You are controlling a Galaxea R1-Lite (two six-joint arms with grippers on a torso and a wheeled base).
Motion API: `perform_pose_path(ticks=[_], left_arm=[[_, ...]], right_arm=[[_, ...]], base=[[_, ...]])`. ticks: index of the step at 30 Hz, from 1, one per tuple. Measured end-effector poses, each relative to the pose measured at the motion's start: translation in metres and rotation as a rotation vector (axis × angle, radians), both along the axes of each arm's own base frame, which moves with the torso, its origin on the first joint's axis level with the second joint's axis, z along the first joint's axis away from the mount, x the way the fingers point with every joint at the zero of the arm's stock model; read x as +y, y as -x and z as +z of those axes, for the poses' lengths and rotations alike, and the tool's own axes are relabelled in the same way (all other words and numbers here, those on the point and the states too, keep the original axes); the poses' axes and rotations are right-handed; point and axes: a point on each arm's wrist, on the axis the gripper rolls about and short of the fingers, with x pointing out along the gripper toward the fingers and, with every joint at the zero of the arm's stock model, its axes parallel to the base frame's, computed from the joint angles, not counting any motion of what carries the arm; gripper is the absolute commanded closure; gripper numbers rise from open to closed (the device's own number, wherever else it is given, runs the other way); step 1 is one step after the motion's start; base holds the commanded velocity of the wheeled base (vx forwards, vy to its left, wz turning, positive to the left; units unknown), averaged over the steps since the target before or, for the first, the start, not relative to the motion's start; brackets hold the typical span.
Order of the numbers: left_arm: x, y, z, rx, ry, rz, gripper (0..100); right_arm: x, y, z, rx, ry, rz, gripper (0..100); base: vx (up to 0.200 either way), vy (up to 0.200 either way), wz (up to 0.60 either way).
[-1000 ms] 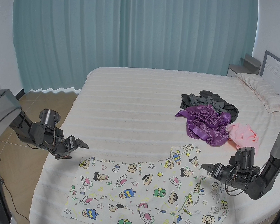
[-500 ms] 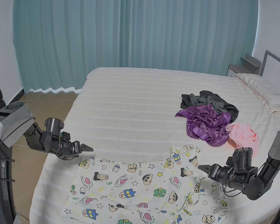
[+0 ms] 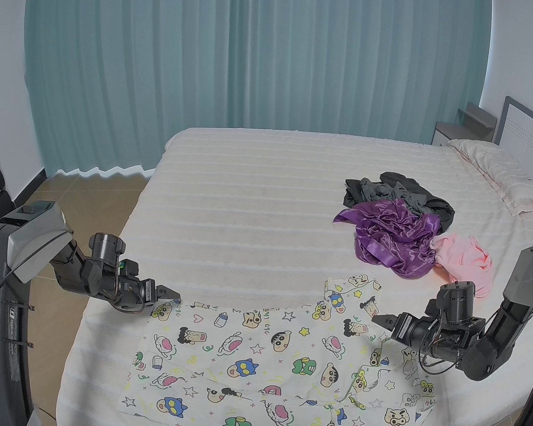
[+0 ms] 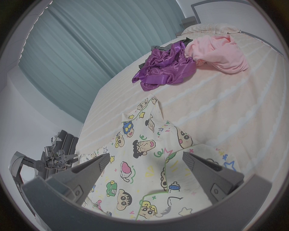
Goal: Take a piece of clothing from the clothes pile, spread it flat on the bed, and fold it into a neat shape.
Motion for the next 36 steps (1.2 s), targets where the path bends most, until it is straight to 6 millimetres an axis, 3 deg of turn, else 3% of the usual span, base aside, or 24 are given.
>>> perform_pose_path(ticks=[9, 10, 16, 28, 31, 36], left_arm=[[-0.008, 0.005, -0.003, 0.01, 0.039, -0.058, 0], [-0.009, 0.005, -0.003, 0.011, 0.039, -0.059, 100], [-0.009, 0.005, -0.004, 0.015, 0.039, -0.059, 100], [-0.007, 0.005, -0.005, 0.019, 0.041, -0.051, 100], [-0.007, 0.005, -0.005, 0.02, 0.042, -0.047, 100], [-0.006, 0.005, -0.004, 0.021, 0.043, -0.044, 100]], right_arm=[[0.001, -0.003, -0.005, 0.01, -0.009, 0.013, 0], [0.001, -0.004, -0.005, 0.008, -0.011, 0.013, 0], [-0.002, -0.012, -0.002, -0.014, -0.02, 0.006, 0], [-0.018, -0.07, 0.007, 0.001, 0.05, 0.061, 0], [-0.02, -0.088, -0.002, 0.006, 0.052, 0.07, 0], [-0.013, -0.099, -0.019, 0.028, 0.075, 0.113, 0]], base=[[0.0, 0.0, 0.0], [0.0, 0.0, 0.0], [0.0, 0.0, 0.0], [0.0, 0.0, 0.0], [0.0, 0.0, 0.0], [0.0, 0.0, 0.0]])
